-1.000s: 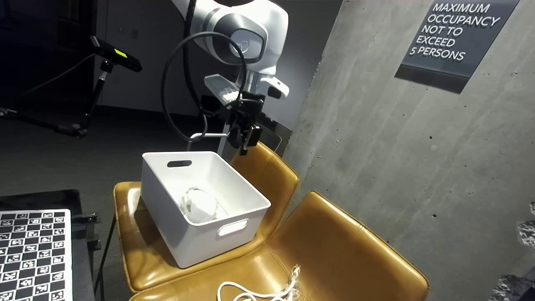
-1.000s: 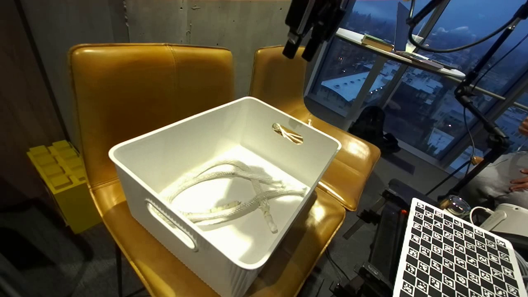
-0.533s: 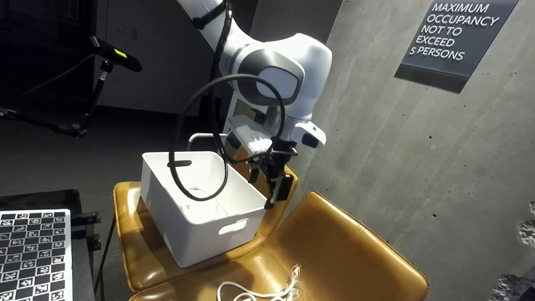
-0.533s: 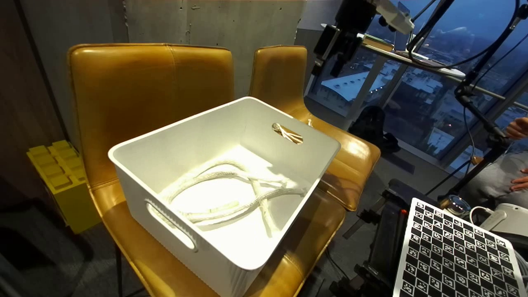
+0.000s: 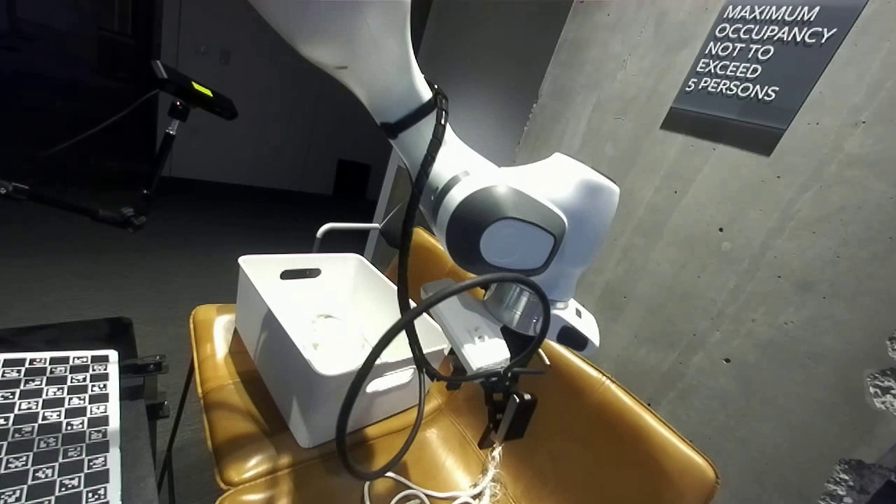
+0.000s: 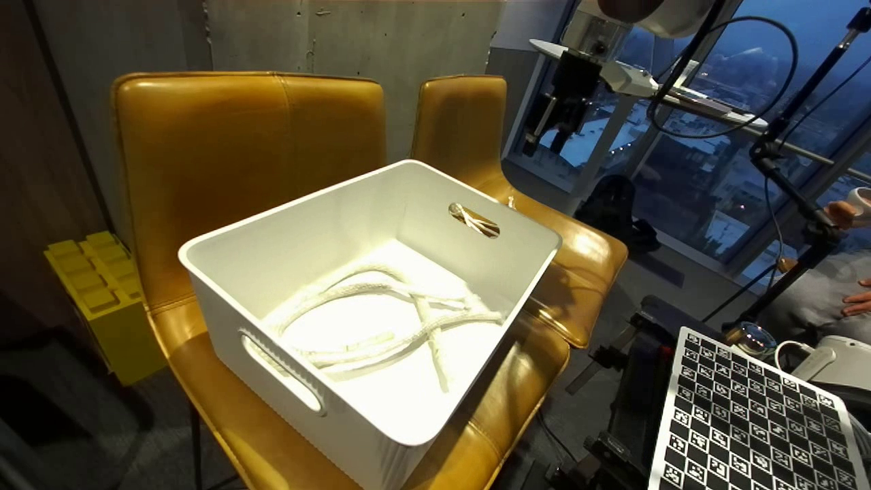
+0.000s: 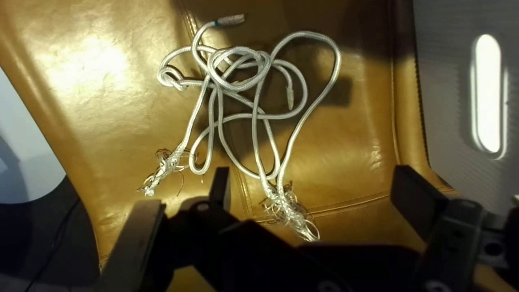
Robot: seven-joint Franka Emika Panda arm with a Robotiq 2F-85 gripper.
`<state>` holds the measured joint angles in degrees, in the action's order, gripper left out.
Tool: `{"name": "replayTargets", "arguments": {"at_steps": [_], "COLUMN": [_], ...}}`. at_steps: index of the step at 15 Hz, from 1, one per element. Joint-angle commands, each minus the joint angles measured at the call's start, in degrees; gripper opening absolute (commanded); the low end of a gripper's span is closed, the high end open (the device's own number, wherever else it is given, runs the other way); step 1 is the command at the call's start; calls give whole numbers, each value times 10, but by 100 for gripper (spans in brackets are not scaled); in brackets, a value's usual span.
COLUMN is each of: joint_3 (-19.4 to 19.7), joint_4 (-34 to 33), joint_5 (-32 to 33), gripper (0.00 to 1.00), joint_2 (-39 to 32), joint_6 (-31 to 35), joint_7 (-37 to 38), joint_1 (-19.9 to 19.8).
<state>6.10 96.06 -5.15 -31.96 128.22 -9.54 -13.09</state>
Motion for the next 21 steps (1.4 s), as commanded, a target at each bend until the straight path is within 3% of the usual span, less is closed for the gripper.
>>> {"name": "replayTargets", "arguments": {"at_steps": [1,21], "joint_3": [2,35], "joint_4": [-71,-331], "joint_5": [12,49], "gripper": [100,98], "joint_2": [-62,-332], "joint_6": [-6,-19], "joint_7": [4,74], "joint_1": [-7,-33]}}
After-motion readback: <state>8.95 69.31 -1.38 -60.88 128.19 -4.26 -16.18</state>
